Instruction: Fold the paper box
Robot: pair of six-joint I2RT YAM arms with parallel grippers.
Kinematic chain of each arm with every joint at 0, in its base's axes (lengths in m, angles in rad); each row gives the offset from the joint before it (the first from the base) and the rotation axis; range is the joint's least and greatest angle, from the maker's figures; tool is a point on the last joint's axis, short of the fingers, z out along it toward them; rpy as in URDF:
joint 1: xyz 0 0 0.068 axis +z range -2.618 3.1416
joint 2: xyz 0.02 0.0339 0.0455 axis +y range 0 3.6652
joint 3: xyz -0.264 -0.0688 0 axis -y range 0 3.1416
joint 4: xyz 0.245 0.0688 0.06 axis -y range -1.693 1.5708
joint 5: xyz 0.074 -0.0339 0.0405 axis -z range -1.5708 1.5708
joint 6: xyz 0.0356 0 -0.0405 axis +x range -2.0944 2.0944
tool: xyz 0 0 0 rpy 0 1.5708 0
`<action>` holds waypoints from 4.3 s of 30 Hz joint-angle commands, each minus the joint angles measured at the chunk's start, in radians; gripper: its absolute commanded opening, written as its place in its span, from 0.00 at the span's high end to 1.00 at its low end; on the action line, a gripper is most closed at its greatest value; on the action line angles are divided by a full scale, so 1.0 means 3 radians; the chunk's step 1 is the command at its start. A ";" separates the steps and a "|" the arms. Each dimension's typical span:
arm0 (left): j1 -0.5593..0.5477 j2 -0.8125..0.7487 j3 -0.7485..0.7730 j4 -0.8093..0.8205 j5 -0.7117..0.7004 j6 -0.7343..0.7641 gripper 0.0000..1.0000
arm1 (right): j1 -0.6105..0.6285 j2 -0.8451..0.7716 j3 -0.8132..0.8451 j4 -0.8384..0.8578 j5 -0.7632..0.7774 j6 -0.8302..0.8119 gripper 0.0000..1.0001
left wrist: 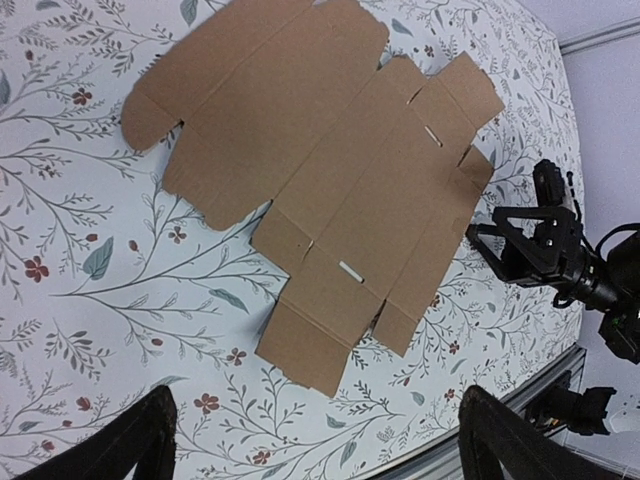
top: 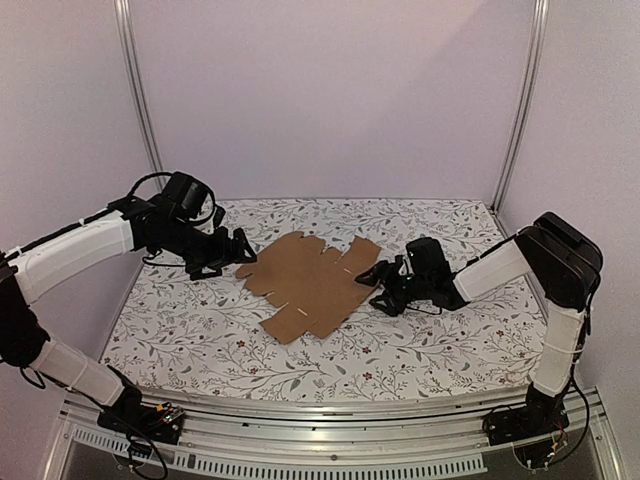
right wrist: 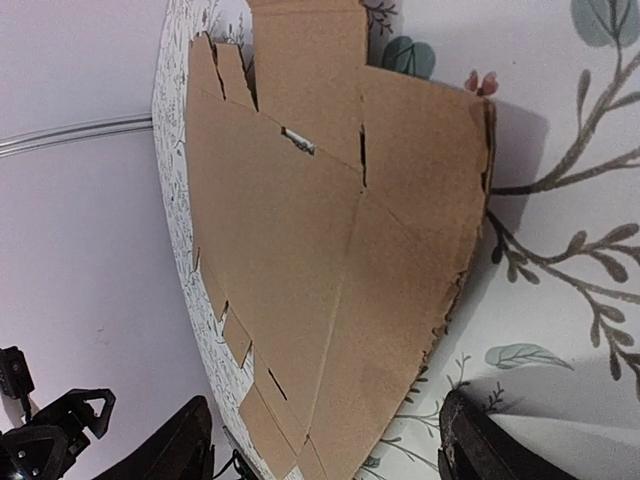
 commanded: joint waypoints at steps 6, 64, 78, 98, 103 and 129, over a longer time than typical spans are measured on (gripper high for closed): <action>-0.0056 -0.0059 -0.0009 -0.0066 0.0083 -0.0042 0.04 | 0.0190 0.0442 -0.0425 0.0740 0.0192 0.0500 0.29; -0.0172 0.0244 0.0541 -0.0101 0.0232 0.0315 0.04 | 0.0583 -0.1387 -0.1293 -0.0272 -0.0150 -0.0979 1.00; -0.0251 0.0406 0.0824 -0.0003 0.0323 0.0463 0.04 | 0.0631 -0.2681 -0.0432 -0.2604 0.0439 -0.2553 1.00; -0.0246 0.0119 0.1286 -0.0287 0.0511 0.0919 0.01 | 0.0631 -0.2490 0.1372 -0.4137 0.0113 -0.3356 1.00; -0.0246 0.0038 0.1541 -0.0488 0.0638 0.1364 0.01 | 0.0628 -0.2177 0.1980 -0.4908 -0.0133 -0.3724 1.00; -0.0522 0.0117 0.1149 -0.0138 0.0383 0.2129 0.04 | 0.0608 -0.0379 0.3051 -0.6012 -0.0447 -0.4346 1.00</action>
